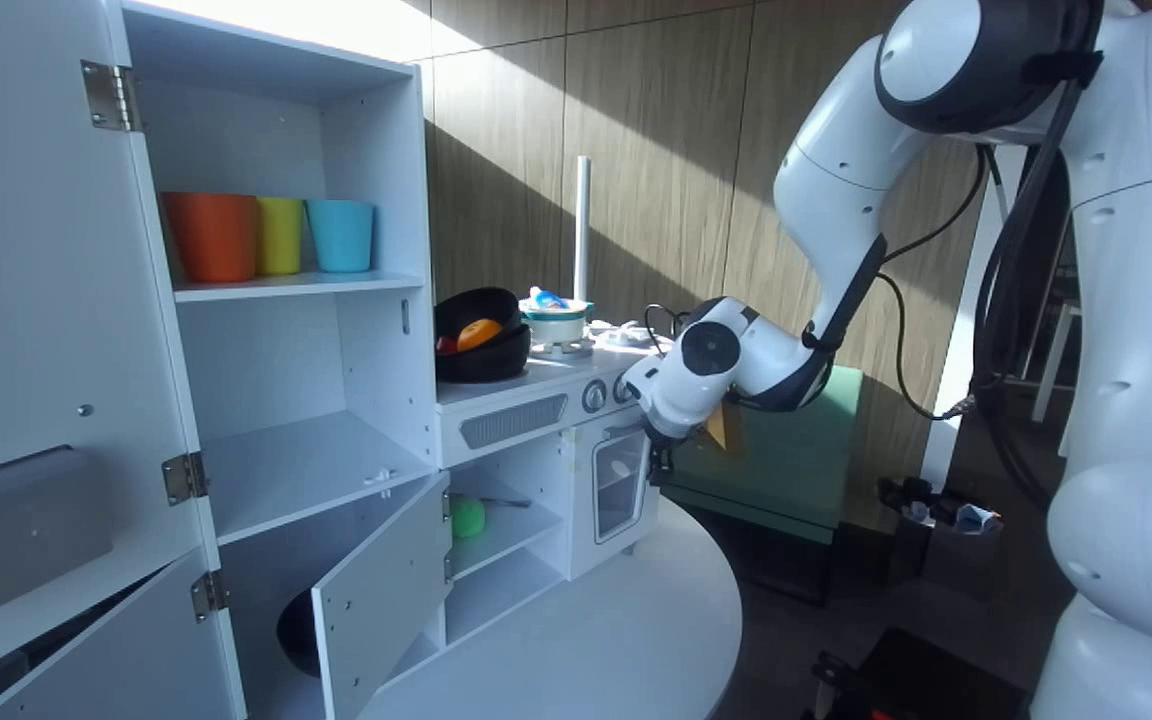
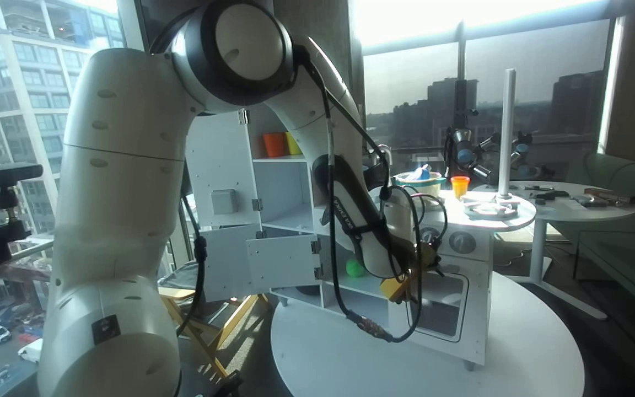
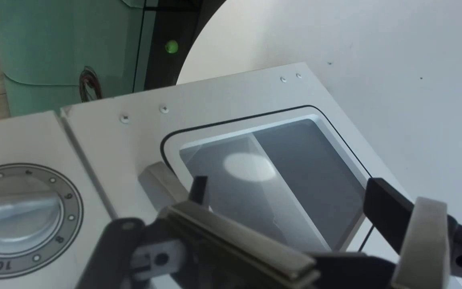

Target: Pull open the doors to the three compartments

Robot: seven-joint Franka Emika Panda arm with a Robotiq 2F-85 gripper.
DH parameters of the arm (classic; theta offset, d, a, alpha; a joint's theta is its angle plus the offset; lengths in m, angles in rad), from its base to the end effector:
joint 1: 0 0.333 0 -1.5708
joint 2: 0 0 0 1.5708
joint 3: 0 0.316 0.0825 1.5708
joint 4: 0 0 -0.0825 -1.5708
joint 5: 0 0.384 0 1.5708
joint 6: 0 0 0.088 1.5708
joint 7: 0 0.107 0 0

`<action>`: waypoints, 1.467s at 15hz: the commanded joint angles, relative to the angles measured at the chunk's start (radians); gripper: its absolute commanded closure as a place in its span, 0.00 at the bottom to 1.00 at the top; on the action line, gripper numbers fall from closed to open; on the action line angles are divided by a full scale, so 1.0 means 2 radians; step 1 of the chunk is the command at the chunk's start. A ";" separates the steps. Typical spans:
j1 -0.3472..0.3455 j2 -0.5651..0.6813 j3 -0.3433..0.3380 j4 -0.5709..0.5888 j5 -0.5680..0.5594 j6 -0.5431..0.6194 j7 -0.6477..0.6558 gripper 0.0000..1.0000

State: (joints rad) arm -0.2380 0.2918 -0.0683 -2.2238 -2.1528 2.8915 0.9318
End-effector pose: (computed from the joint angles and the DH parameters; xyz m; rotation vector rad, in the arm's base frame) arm 0.4999 -0.1072 0.2278 2.1895 0.9986 0.5060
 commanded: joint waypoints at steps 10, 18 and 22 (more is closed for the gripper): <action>-0.006 -0.058 -0.009 -0.006 -0.020 0.108 -0.093 0.00; -0.027 -0.021 0.028 0.046 -0.109 0.117 -0.023 0.00; -0.067 0.003 0.096 0.068 -0.201 0.095 0.084 0.00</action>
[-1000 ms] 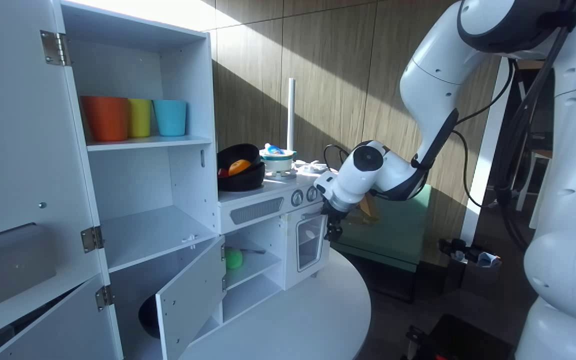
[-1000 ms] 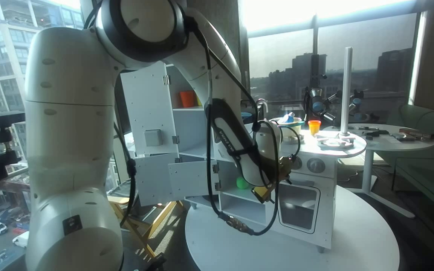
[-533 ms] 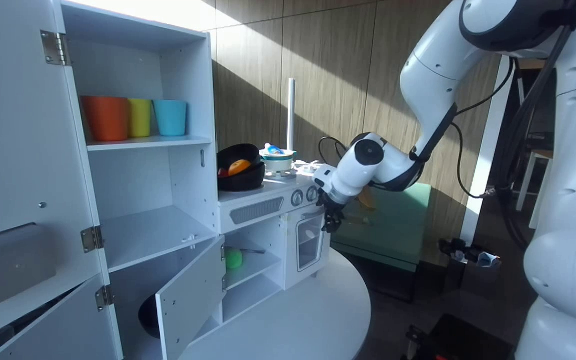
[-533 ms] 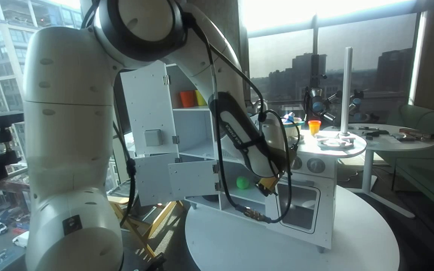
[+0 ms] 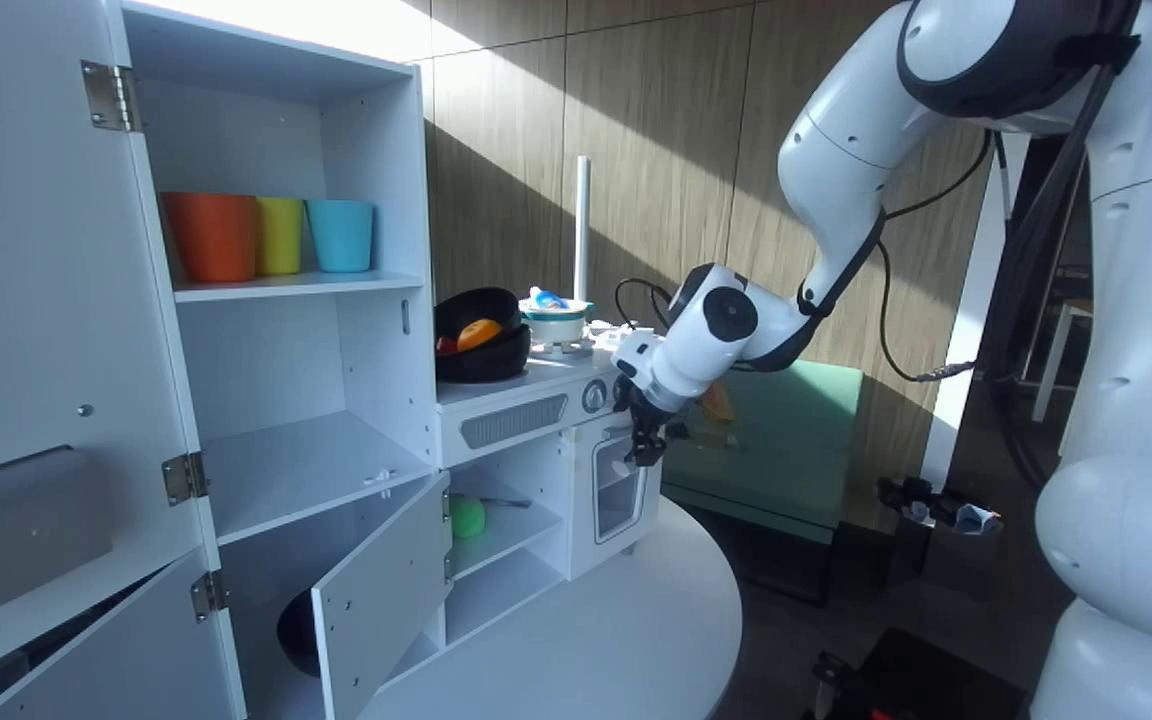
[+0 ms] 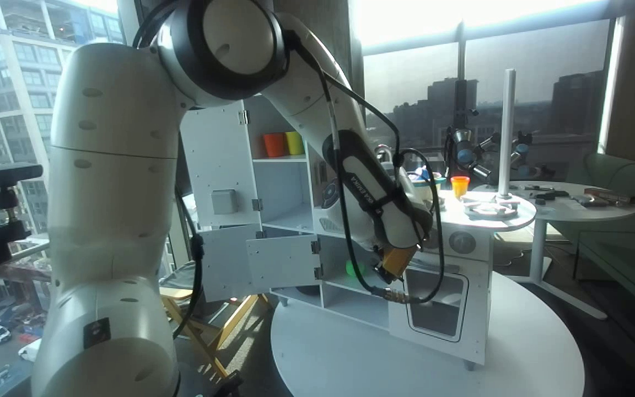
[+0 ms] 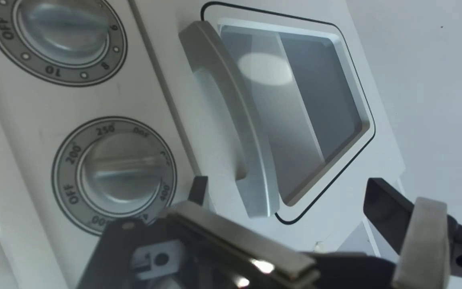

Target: Pull open the doors to the three compartments

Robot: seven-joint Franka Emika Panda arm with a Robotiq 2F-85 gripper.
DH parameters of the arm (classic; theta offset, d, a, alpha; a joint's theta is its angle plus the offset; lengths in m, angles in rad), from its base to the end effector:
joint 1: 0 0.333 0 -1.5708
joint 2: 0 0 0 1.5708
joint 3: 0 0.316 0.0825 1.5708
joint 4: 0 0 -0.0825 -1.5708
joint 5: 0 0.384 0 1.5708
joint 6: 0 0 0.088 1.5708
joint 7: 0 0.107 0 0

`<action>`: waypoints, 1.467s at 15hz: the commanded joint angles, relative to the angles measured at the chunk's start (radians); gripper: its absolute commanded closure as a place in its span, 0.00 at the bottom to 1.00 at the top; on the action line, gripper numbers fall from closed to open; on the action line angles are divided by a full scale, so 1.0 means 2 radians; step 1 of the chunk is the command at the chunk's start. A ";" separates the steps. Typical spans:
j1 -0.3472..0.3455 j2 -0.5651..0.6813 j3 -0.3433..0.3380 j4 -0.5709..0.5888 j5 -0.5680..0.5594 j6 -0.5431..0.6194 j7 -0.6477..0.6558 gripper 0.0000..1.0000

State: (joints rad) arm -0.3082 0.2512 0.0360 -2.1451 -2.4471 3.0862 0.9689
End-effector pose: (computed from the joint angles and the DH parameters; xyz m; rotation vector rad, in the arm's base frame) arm 0.5044 -0.0863 0.2681 2.0290 1.3691 0.6264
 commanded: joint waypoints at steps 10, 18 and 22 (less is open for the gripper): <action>-0.120 0.050 0.115 0.002 -0.034 -0.051 0.043 0.00; -0.142 0.028 0.120 -0.024 -0.034 -0.052 0.005 0.00; -0.128 0.002 0.092 -0.045 -0.019 -0.056 -0.048 0.00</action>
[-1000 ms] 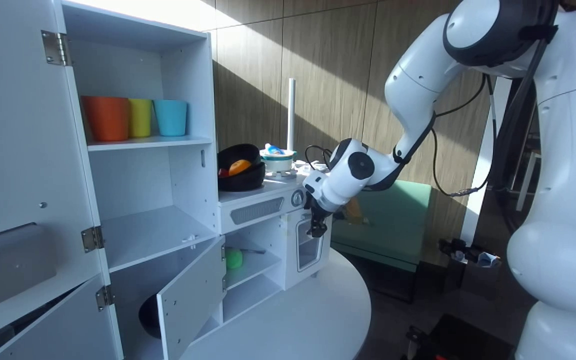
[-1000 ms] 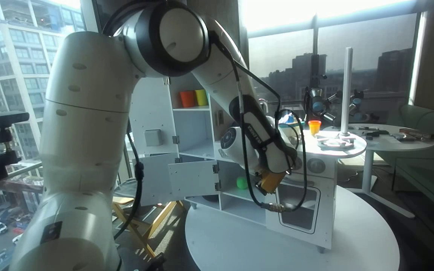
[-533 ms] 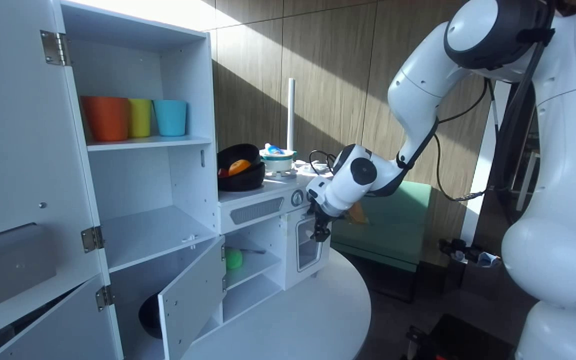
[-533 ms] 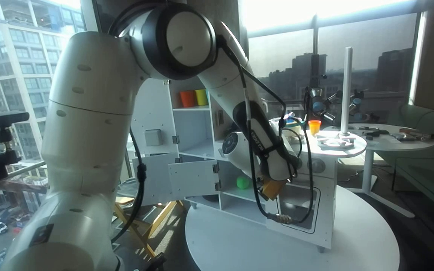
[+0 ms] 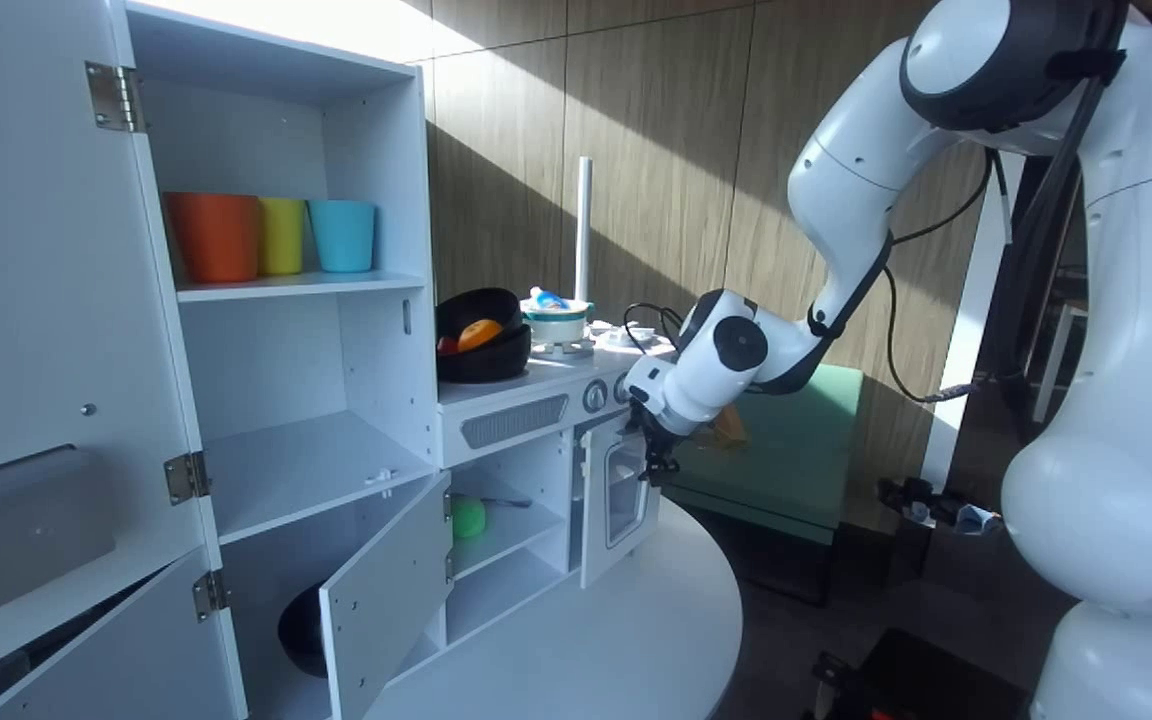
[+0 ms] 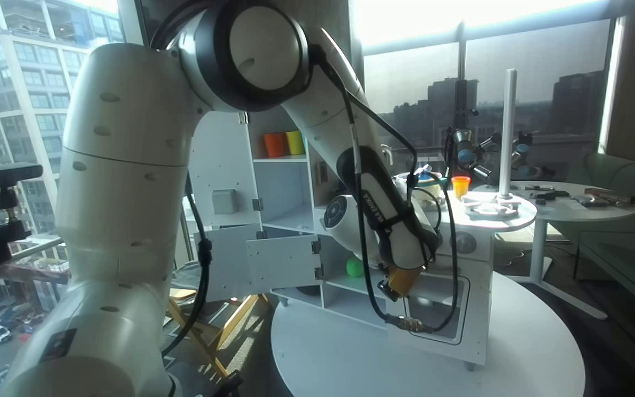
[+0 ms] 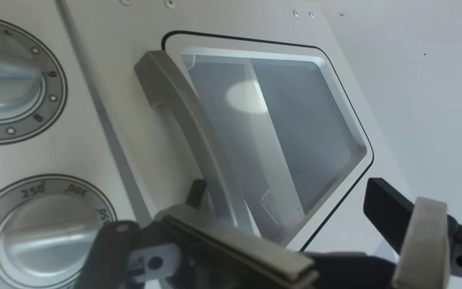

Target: Pull open the doors to the three compartments

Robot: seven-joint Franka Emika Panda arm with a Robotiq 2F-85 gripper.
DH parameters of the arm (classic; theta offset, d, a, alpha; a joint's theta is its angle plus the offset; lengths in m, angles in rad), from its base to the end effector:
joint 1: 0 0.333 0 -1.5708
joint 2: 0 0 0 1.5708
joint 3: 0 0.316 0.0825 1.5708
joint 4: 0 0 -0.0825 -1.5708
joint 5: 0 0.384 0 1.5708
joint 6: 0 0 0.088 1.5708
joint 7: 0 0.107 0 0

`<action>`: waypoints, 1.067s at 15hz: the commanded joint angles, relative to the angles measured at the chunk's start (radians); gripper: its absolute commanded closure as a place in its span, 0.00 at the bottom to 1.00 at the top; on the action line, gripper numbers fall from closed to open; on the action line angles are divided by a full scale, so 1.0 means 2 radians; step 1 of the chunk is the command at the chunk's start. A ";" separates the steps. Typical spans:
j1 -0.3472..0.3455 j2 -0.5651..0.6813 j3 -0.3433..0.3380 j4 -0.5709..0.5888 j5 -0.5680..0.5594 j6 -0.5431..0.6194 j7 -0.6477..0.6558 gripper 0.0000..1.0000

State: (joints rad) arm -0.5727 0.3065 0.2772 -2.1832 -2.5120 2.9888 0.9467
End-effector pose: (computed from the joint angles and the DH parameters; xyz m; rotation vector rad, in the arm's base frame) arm 0.4922 -0.1040 0.2341 2.0203 1.3698 0.5884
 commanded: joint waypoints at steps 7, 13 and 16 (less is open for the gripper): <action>0.011 -0.093 -0.050 -0.072 0.033 -0.132 -0.095 0.00; 0.064 -0.141 -0.098 -0.092 0.230 -0.127 -0.101 0.00; 0.134 -0.163 -0.146 -0.125 0.362 -0.153 -0.113 0.00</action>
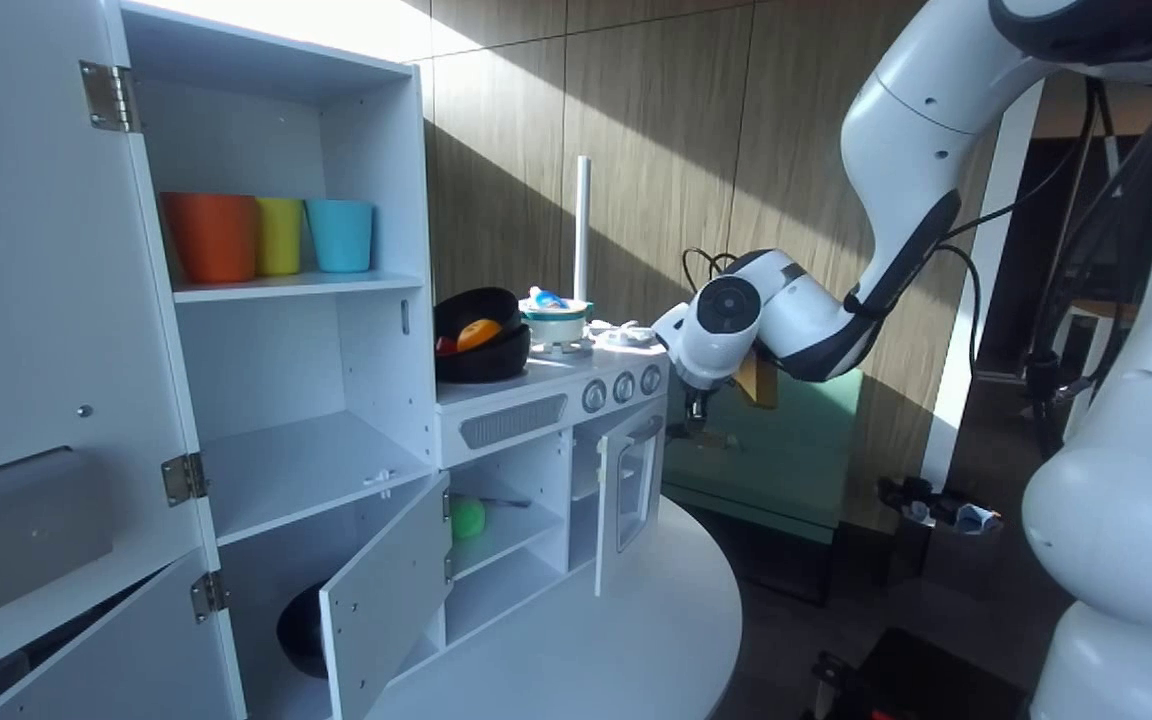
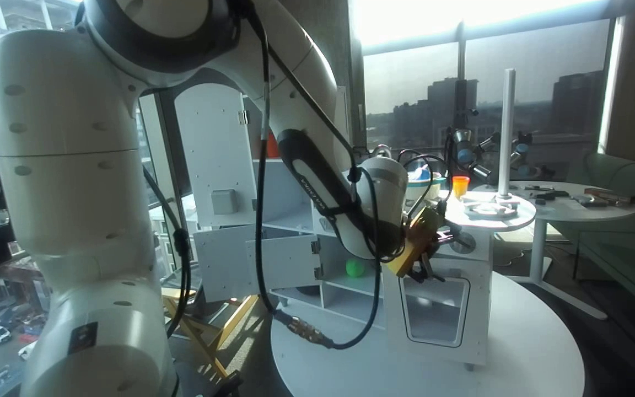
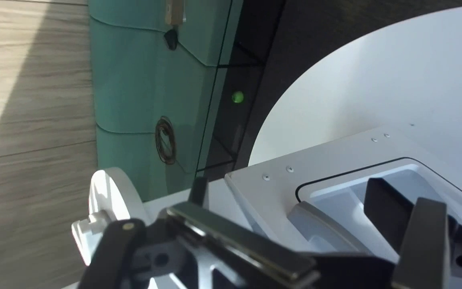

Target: Pull open the doors to the three compartments

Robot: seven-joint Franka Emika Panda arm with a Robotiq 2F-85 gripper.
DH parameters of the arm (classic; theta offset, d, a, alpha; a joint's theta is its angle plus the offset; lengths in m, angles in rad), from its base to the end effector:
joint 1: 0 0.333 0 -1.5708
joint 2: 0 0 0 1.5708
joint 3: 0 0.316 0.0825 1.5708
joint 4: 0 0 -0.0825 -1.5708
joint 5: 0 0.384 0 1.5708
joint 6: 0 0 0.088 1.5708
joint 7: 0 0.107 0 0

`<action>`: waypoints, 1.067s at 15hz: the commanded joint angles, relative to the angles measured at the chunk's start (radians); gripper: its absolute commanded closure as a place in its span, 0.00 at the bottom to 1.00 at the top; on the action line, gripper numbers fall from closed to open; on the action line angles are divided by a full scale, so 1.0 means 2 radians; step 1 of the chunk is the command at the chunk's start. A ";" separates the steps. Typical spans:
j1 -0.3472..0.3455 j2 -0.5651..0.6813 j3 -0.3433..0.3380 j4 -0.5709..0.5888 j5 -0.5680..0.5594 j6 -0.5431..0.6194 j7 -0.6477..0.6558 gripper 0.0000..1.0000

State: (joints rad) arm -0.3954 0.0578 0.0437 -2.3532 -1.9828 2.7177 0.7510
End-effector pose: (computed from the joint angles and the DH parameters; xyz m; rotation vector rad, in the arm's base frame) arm 0.4778 -0.1399 0.3036 2.0674 0.7820 0.4323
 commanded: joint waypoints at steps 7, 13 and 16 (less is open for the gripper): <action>0.144 -0.059 -0.020 -0.074 0.406 -0.127 -0.016 0.00; 0.212 -0.047 0.022 -0.008 0.634 -0.204 0.005 0.00; 0.222 -0.032 0.027 0.027 0.661 -0.225 0.040 0.00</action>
State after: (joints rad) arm 0.0347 -0.0331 0.0978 -2.3700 -0.7088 2.3139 0.7714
